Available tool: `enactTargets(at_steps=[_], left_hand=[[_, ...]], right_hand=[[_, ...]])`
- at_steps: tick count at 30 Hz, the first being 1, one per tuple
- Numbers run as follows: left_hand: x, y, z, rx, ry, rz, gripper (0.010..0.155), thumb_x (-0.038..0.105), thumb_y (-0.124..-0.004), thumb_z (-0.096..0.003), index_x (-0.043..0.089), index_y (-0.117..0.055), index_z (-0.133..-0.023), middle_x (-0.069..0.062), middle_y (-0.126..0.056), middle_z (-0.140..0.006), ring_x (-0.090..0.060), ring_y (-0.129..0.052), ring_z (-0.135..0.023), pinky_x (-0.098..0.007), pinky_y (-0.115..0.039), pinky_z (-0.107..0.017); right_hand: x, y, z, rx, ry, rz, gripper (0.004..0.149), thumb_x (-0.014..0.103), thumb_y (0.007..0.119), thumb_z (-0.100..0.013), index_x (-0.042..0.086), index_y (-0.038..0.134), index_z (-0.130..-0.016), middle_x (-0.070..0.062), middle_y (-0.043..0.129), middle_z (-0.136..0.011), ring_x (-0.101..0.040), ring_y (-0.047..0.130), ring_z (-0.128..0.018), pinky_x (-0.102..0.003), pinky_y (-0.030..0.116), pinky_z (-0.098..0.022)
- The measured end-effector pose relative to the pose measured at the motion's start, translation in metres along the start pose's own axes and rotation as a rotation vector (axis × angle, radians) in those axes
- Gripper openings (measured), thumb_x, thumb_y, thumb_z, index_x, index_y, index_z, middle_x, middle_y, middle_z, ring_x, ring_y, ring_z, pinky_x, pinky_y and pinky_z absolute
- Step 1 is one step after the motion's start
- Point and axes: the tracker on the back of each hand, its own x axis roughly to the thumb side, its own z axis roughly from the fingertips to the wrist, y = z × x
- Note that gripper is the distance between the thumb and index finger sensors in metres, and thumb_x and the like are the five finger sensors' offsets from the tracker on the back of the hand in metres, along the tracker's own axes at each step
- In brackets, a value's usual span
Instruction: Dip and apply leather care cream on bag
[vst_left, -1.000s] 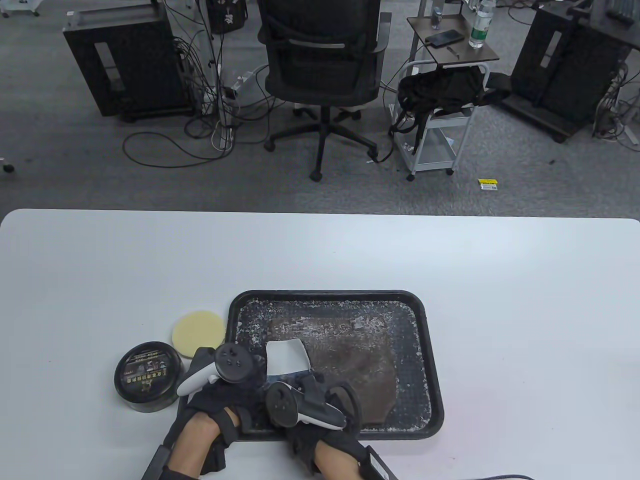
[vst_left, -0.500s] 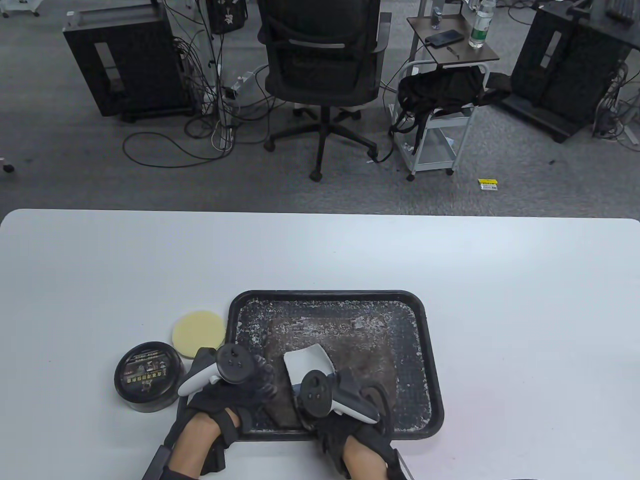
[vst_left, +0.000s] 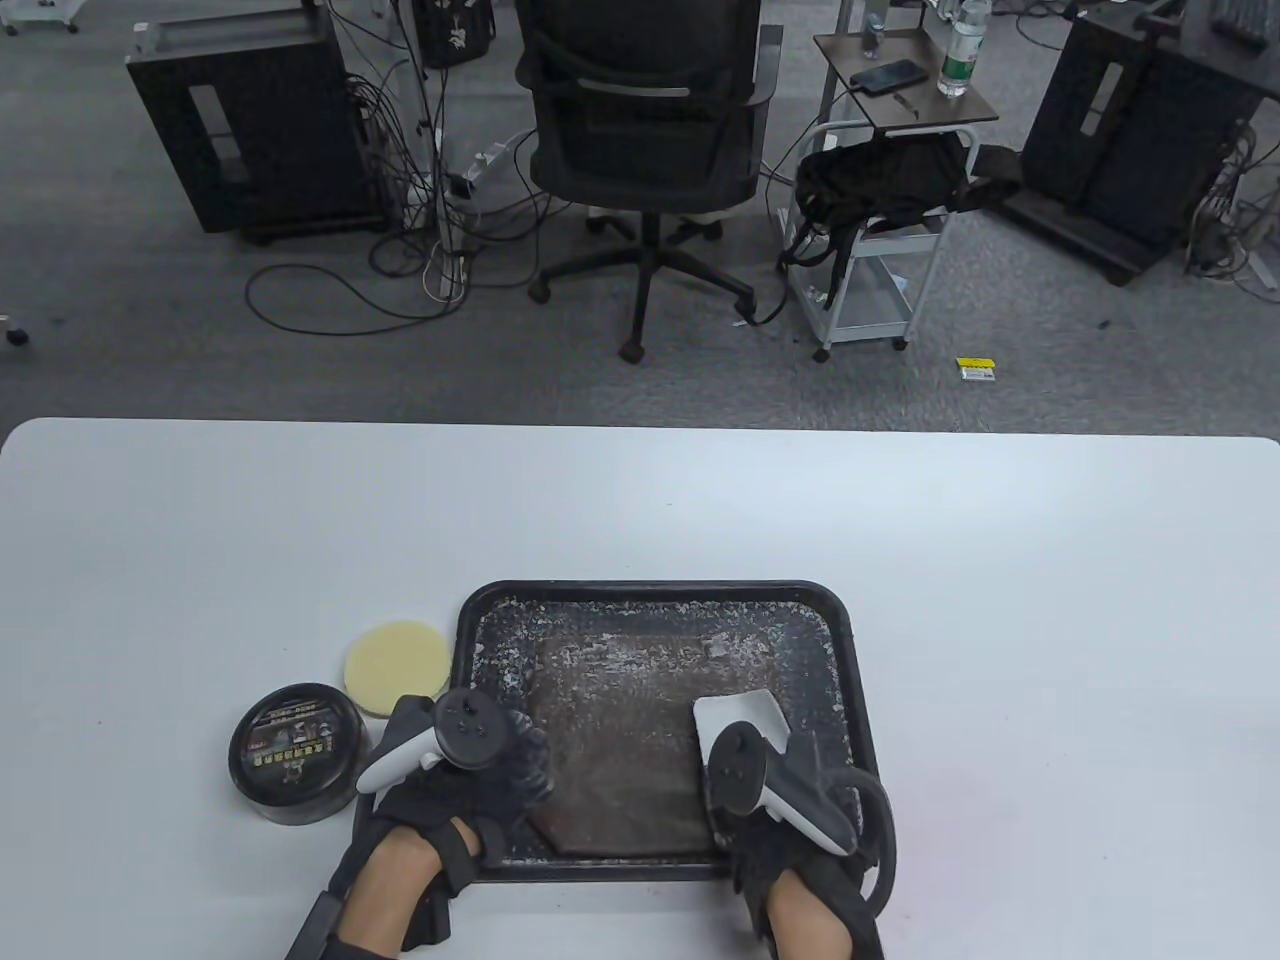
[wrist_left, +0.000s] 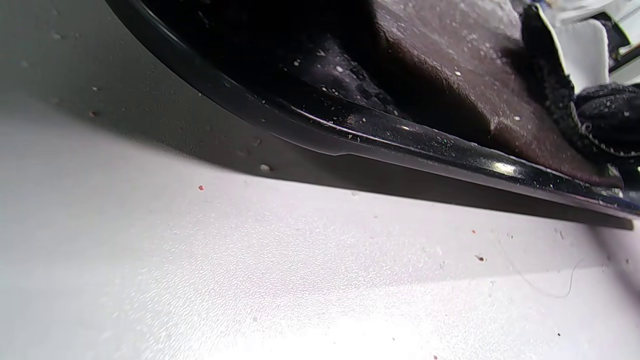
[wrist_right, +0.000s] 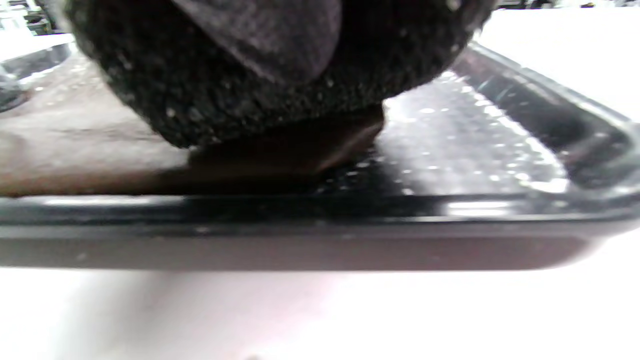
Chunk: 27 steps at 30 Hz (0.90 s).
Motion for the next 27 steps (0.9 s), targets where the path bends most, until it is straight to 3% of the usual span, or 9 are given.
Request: enactTargets(at_steps=[5, 10, 27], left_hand=[[0.000, 0.000, 0.000, 0.003, 0.000, -0.001, 0.061, 0.060, -0.043, -0.0584, 0.037, -0.024, -0.112, 0.010, -0.005, -0.118, -0.019, 0.002, -0.112, -0.050, 0.011, -0.071], [0.000, 0.000, 0.000, 0.004, 0.001, 0.001, 0.061, 0.060, -0.043, -0.0585, 0.037, -0.024, -0.112, 0.010, -0.005, -0.118, -0.019, 0.002, -0.112, -0.050, 0.011, -0.071], [0.000, 0.000, -0.001, 0.007, 0.006, -0.002, 0.061, 0.060, -0.043, -0.0585, 0.037, -0.025, -0.112, 0.010, -0.005, -0.118, -0.019, 0.001, -0.112, -0.050, 0.011, -0.071]], right_hand=[[-0.010, -0.001, 0.001, -0.024, 0.050, 0.003, 0.051, 0.011, 0.078, -0.033, 0.030, 0.087, -0.080, -0.003, 0.077, -0.095, -0.035, 0.074, -0.090, -0.056, 0.061, -0.067], [0.003, 0.000, 0.001, -0.054, -0.009, 0.051, 0.051, 0.011, 0.079, -0.032, 0.027, 0.087, -0.080, -0.007, 0.078, -0.093, -0.038, 0.077, -0.087, -0.056, 0.063, -0.066], [0.096, 0.018, 0.007, -0.089, -0.337, 0.036, 0.051, 0.012, 0.078, -0.033, 0.024, 0.088, -0.081, -0.010, 0.078, -0.093, -0.039, 0.077, -0.087, -0.056, 0.064, -0.065]])
